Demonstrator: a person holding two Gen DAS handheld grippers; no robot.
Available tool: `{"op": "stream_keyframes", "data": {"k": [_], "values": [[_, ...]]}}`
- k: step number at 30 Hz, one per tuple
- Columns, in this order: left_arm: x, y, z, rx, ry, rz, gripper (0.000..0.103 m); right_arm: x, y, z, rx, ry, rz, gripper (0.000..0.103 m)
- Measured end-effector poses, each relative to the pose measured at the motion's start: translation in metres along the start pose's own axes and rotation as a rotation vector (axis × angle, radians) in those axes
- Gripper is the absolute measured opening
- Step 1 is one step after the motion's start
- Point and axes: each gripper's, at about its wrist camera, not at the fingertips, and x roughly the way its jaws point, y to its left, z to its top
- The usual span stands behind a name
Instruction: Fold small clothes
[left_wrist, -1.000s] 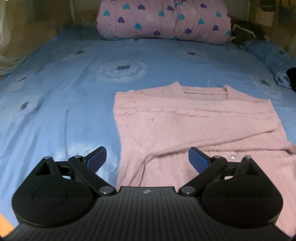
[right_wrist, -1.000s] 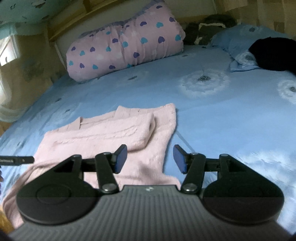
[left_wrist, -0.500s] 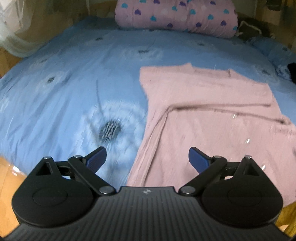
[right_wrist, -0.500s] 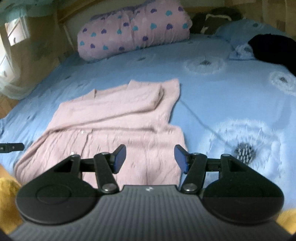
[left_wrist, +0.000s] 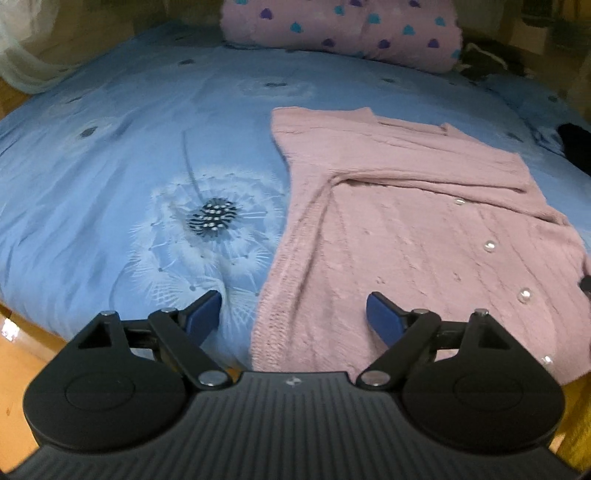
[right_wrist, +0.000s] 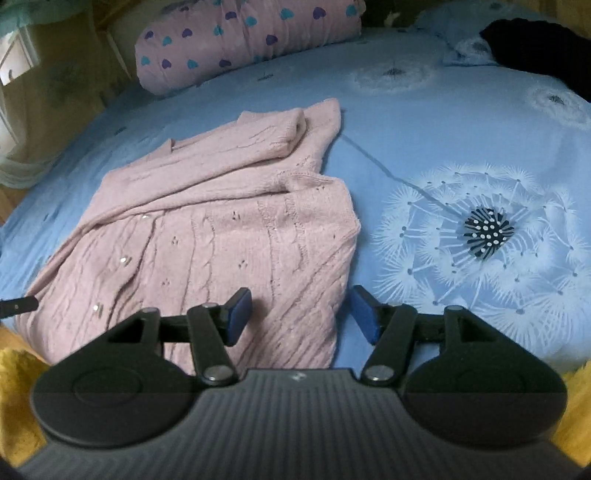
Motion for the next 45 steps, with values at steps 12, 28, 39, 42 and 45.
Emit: {"op": "stream_keyframes", "data": {"k": [12,28,39,42,45], "values": [[-0.031,0.017,0.007,-0.039,-0.054,-0.136,0.088,-0.005,-0.001,-0.004,0.046,0.009,0.091,0.065],[0.013,0.013,0.014,-0.005,0.117,-0.415,0.088,-0.002,-0.006,-0.004,0.118,0.035,0.237,0.065],[0.013,0.015,0.009,0.045,0.147,-0.279,0.083,-0.008,-0.003,-0.008,0.078,0.060,0.244,0.063],[0.016,0.003,0.007,0.106,0.155,-0.221,0.074,-0.003,0.001,-0.007,0.047,0.068,0.237,0.063],[0.015,-0.004,0.008,0.126,0.151,-0.203,0.064,0.000,0.004,-0.006,0.021,0.066,0.206,0.045]]}}
